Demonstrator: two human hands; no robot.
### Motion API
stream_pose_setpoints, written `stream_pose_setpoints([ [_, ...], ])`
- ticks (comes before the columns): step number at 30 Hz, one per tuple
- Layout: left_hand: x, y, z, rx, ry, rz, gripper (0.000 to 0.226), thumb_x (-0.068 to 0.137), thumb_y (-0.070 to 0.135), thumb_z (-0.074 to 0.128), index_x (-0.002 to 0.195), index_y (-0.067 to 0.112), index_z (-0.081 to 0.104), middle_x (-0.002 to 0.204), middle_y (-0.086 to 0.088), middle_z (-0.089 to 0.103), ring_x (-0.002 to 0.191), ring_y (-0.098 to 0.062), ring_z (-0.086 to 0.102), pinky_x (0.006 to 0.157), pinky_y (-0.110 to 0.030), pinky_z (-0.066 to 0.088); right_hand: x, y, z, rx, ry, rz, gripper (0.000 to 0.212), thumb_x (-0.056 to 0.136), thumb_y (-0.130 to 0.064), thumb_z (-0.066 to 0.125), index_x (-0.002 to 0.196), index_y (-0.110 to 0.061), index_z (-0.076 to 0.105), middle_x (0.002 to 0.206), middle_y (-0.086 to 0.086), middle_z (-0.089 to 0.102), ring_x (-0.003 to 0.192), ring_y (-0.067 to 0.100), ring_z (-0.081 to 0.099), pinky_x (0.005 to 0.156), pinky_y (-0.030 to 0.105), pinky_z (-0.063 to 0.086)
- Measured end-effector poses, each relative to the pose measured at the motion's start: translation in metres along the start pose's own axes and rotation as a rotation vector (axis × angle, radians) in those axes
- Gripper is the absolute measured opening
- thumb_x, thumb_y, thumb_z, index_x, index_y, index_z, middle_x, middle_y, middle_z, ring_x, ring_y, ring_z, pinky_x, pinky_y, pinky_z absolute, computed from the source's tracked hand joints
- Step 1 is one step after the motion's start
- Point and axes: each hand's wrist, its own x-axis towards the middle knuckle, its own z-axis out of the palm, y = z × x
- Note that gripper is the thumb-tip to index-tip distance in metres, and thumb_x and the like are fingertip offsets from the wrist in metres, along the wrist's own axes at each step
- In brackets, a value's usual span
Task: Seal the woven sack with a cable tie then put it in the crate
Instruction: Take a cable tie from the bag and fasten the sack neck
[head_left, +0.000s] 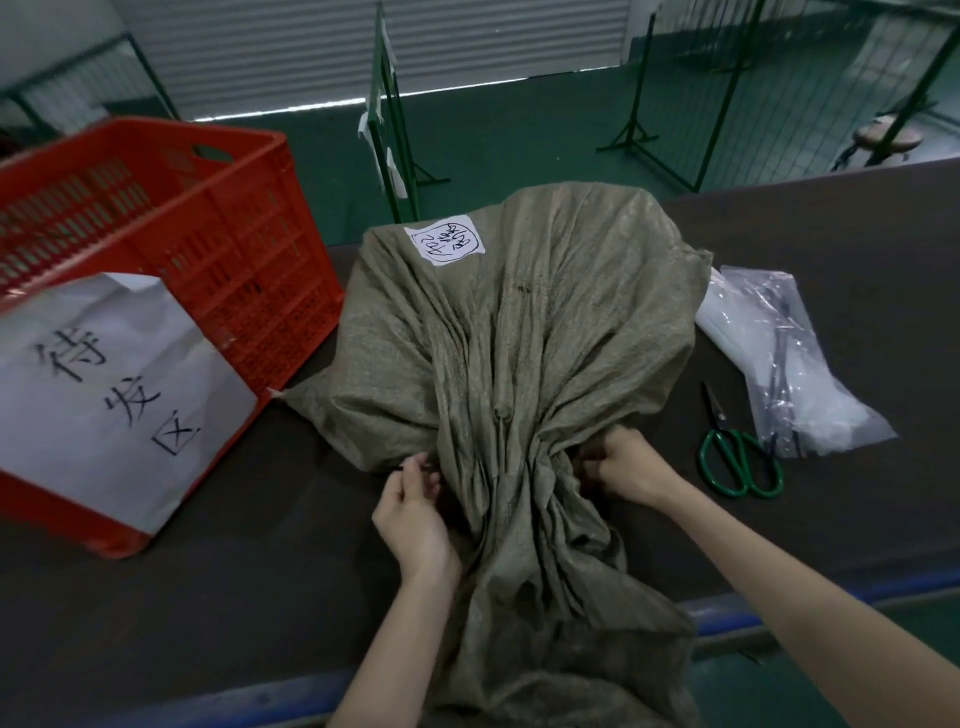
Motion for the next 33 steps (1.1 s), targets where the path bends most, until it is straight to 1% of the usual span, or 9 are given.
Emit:
stream_pose_setpoints([
  [3, 0.012, 0.011, -0.001, 0.045, 0.005, 0.144, 0.023, 0.098, 0.01, 0.048, 0.085, 0.011, 0.068, 0.075, -0.001, 0.061, 0.06, -0.001, 0.056, 0.062, -0.015, 0.049, -0.006, 0.006, -0.016, -0.027, 0.05, 0.015, 0.014, 0.079, -0.011, 0.07, 0.066, -0.007, 0.072, 0.057, 0.003, 0.067, 0.046, -0.006, 0.055, 0.056, 0.021, 0.042],
  [9, 0.02, 0.036, 0.009, -0.036, -0.054, 0.222, 0.019, 0.097, 0.008, 0.05, 0.087, 0.004, 0.066, 0.063, 0.009, 0.062, 0.057, 0.0, 0.056, 0.06, -0.014, 0.049, -0.015, 0.018, -0.039, 0.049, 0.192, 0.088, 0.019, 0.075, -0.017, 0.076, 0.058, -0.018, 0.068, 0.043, -0.006, 0.06, 0.039, -0.004, 0.051, 0.046, 0.007, 0.037],
  [14, 0.027, 0.052, 0.02, -0.022, -0.137, 0.223, 0.018, 0.095, 0.012, 0.054, 0.084, 0.01, 0.069, 0.073, 0.004, 0.064, 0.067, -0.003, 0.06, 0.07, -0.02, 0.052, -0.023, 0.018, -0.052, 0.433, 0.303, 0.154, 0.016, 0.074, -0.01, 0.076, 0.064, -0.003, 0.066, 0.05, 0.007, 0.057, 0.04, 0.004, 0.047, 0.046, 0.015, 0.039],
  [19, 0.031, 0.062, 0.043, 0.285, -0.307, 0.565, 0.021, 0.093, 0.014, 0.055, 0.078, 0.023, 0.067, 0.096, -0.01, 0.067, 0.09, -0.01, 0.06, 0.088, -0.025, 0.045, -0.027, -0.007, -0.052, 0.709, 0.455, 0.059, 0.014, 0.08, -0.001, 0.068, 0.068, -0.003, 0.063, 0.047, -0.001, 0.061, 0.044, 0.004, 0.051, 0.049, 0.014, 0.042],
  [21, 0.033, 0.063, 0.057, 0.353, -0.433, 0.675, 0.017, 0.093, 0.013, 0.054, 0.08, 0.019, 0.065, 0.104, -0.003, 0.068, 0.099, -0.01, 0.061, 0.093, -0.024, 0.044, -0.027, -0.018, -0.052, 0.661, 0.519, -0.038, 0.011, 0.08, -0.005, 0.07, 0.07, -0.004, 0.065, 0.053, -0.001, 0.065, 0.051, 0.006, 0.056, 0.054, 0.017, 0.045],
  [23, 0.033, 0.062, 0.069, 0.411, -0.543, 0.711, 0.016, 0.093, 0.012, 0.053, 0.082, 0.016, 0.063, 0.108, 0.003, 0.069, 0.103, -0.008, 0.063, 0.094, -0.022, 0.045, -0.026, -0.027, -0.054, 0.405, 0.619, -0.152, 0.011, 0.077, -0.014, 0.074, 0.072, -0.006, 0.068, 0.069, 0.006, 0.067, 0.069, 0.016, 0.06, 0.066, 0.026, 0.045],
  [27, 0.033, 0.056, 0.088, 0.522, -0.727, 0.806, 0.02, 0.096, 0.013, 0.049, 0.082, 0.022, 0.059, 0.105, 0.003, 0.072, 0.096, -0.011, 0.066, 0.085, -0.021, 0.047, -0.02, -0.046, -0.06, -0.005, 0.798, -0.4, 0.018, 0.075, -0.025, 0.072, 0.074, -0.008, 0.067, 0.103, 0.001, 0.057, 0.101, 0.022, 0.044, 0.087, 0.023, 0.034],
  [30, 0.031, 0.05, 0.099, 0.556, -0.806, 0.796, 0.019, 0.099, 0.016, 0.044, 0.085, 0.009, 0.055, 0.1, -0.003, 0.074, 0.091, -0.009, 0.068, 0.081, -0.019, 0.048, -0.009, -0.055, -0.066, -0.037, 0.742, -0.568, 0.012, 0.08, -0.021, 0.068, 0.077, -0.01, 0.062, 0.115, 0.0, 0.062, 0.113, 0.021, 0.051, 0.098, 0.039, 0.037],
  [33, 0.033, 0.044, 0.108, 0.635, -0.817, 0.812, 0.017, 0.099, 0.021, 0.04, 0.083, 0.017, 0.044, 0.089, 0.0, 0.075, 0.082, -0.007, 0.069, 0.074, -0.018, 0.049, 0.008, -0.067, -0.066, 0.056, 0.626, -0.606, 0.01, 0.085, -0.012, 0.062, 0.09, -0.02, 0.061, 0.11, 0.0, 0.067, 0.112, 0.014, 0.059, 0.097, 0.043, 0.045],
])
